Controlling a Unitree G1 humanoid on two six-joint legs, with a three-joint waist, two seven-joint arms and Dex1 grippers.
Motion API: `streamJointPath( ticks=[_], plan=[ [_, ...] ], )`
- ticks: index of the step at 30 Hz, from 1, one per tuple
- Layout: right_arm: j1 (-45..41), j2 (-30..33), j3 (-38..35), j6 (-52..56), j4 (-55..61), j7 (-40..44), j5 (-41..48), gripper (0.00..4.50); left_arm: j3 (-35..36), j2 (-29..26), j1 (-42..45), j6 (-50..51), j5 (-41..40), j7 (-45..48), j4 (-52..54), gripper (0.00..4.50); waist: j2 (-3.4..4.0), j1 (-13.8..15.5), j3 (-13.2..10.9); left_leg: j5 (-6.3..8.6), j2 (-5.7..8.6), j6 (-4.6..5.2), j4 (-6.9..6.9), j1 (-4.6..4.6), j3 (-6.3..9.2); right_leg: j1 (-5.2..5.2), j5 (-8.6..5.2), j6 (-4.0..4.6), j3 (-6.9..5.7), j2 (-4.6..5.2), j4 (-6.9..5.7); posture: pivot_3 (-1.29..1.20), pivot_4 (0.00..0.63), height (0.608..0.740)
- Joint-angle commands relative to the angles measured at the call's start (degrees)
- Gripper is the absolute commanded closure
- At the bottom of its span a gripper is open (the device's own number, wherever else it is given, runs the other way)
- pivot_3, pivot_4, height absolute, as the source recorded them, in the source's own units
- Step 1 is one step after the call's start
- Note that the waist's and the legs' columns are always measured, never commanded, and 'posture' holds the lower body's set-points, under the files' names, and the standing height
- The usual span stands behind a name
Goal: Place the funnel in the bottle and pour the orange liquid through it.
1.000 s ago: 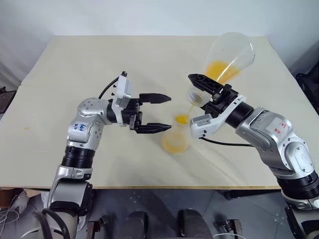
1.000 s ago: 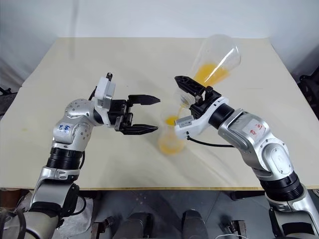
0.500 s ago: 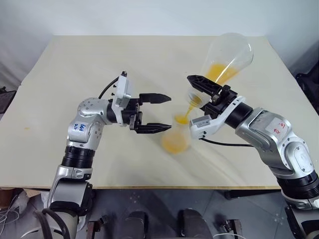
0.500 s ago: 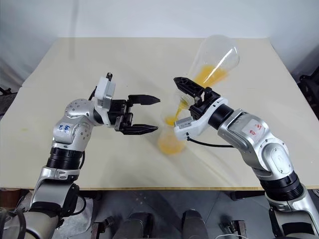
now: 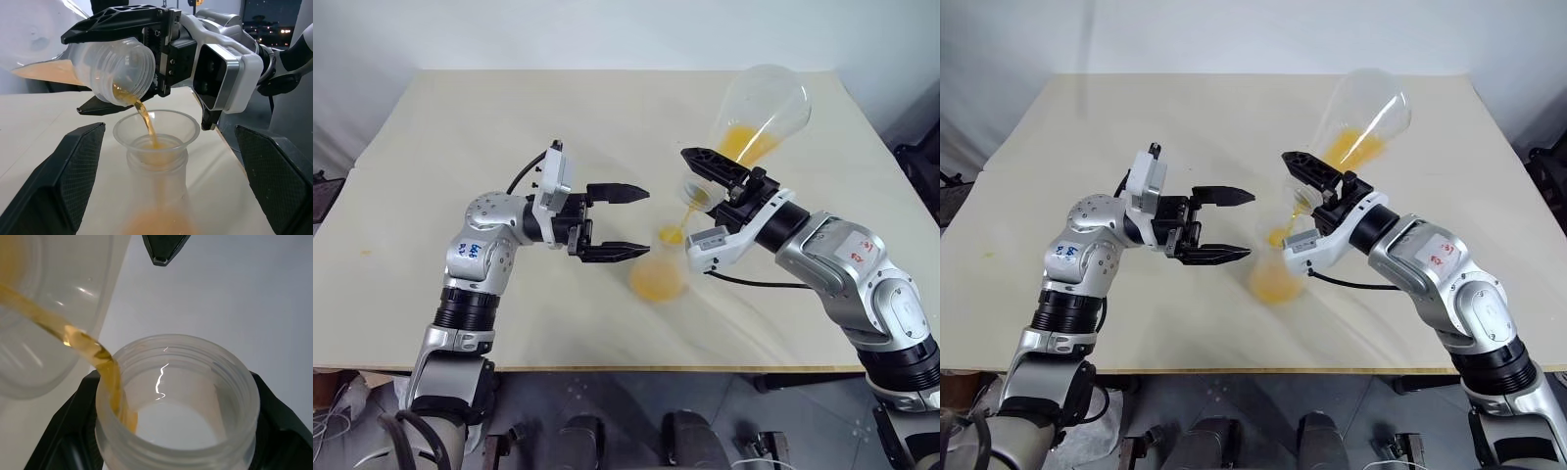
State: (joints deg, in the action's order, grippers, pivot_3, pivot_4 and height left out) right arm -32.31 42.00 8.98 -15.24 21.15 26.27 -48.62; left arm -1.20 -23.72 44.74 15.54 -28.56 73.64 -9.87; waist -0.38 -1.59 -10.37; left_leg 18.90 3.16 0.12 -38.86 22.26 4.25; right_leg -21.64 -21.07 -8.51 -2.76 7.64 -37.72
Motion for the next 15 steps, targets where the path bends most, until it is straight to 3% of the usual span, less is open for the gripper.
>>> streamJointPath(
  ticks=[1,15],
  plan=[
    [-1.67,0.26,-1.67,-0.60,0.85,-1.46,-0.12,1.66,0.38,-0.53,0.32,-0.49,-0.39,0.03,1.65,0.00,0.00,0.00,0.00,0.00,0.00,0.00,0.00,0.00,0.00,0.00,0.00,0.00,0.00,0.00,0.00,0.00,0.150,0.740],
    [-2.11,0.06,-1.61,-1.51,0.42,-1.51,-0.13,1.66,0.41,-0.69,0.45,-0.60,-0.31,0.03,1.49,0.00,0.00,0.00,0.00,0.00,0.00,0.00,0.00,0.00,0.00,0.00,0.00,0.00,0.00,0.00,0.00,0.00,0.150,0.740]
  ],
)
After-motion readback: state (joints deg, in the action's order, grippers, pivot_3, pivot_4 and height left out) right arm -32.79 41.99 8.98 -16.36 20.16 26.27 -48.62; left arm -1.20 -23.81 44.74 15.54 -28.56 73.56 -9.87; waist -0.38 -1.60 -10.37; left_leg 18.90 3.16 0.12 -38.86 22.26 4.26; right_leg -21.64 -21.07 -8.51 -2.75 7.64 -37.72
